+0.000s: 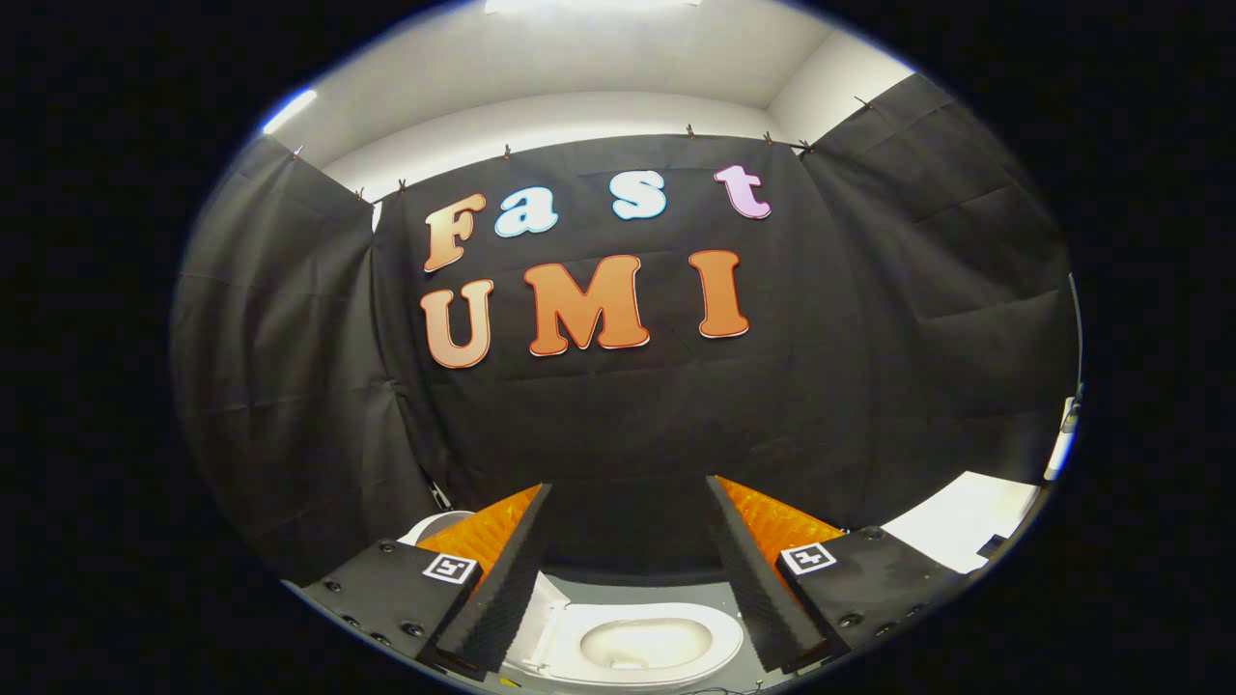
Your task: Open the toilet lid.
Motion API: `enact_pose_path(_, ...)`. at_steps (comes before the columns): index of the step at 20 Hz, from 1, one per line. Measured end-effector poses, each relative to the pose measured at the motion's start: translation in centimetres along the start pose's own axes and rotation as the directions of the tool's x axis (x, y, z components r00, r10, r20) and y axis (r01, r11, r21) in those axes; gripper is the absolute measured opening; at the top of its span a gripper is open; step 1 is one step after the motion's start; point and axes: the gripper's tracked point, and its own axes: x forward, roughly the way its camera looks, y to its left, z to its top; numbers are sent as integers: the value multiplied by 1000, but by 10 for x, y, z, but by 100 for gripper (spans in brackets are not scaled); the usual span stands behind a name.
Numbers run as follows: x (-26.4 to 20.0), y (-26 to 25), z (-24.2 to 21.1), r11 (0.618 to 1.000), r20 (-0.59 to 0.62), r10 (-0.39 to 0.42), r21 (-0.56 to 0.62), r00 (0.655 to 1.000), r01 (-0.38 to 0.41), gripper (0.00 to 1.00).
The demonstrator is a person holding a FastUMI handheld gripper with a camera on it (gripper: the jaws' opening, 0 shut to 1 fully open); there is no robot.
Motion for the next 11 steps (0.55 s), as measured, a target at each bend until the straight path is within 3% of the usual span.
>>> enact_pose_path(11,1,15,9,998,22,51,35,998,-52,98)
